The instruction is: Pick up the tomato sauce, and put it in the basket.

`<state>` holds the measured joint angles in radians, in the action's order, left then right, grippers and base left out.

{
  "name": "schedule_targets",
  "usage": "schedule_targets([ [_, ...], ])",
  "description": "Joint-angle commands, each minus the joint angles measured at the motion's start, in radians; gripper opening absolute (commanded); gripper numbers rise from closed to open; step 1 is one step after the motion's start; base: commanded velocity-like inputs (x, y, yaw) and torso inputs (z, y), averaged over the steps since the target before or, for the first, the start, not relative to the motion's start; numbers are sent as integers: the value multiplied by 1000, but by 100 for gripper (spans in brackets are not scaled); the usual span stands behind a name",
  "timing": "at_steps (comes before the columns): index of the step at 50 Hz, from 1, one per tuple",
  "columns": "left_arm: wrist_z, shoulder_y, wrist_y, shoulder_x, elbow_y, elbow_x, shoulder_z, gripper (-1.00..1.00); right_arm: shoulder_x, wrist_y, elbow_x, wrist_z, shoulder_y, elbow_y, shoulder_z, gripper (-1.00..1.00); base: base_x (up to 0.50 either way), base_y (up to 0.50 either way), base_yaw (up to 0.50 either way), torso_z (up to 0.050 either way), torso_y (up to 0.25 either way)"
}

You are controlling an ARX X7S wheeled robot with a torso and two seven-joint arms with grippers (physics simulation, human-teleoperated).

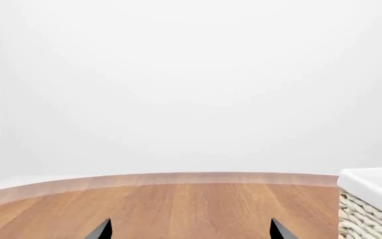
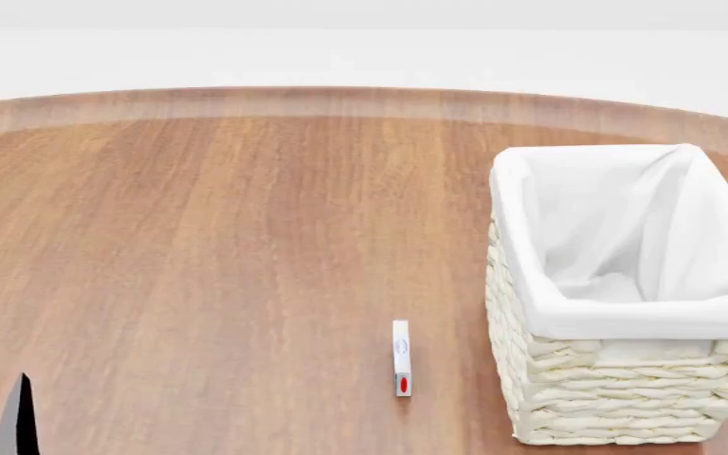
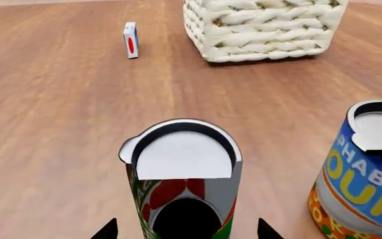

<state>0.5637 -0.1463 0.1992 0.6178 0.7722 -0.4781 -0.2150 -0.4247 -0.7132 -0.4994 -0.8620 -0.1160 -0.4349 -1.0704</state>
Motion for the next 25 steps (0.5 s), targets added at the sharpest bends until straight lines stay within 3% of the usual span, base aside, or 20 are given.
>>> schedule_targets([
  [1,3,-7,-5,1,-1,5,-1,100,-6,29,-13,17,20,13,-2,100,0,0,0,0,0],
  [2,2,-5,-5,0,-3,5,-3,100,-6,30,-13,16,23,9,-1,-100,0,0,0,0,0],
  [25,1,-6,-13,0,-16,3,-5,100,-23,121,21,-17,41,122,-24,-100,0,0,0,0,0],
])
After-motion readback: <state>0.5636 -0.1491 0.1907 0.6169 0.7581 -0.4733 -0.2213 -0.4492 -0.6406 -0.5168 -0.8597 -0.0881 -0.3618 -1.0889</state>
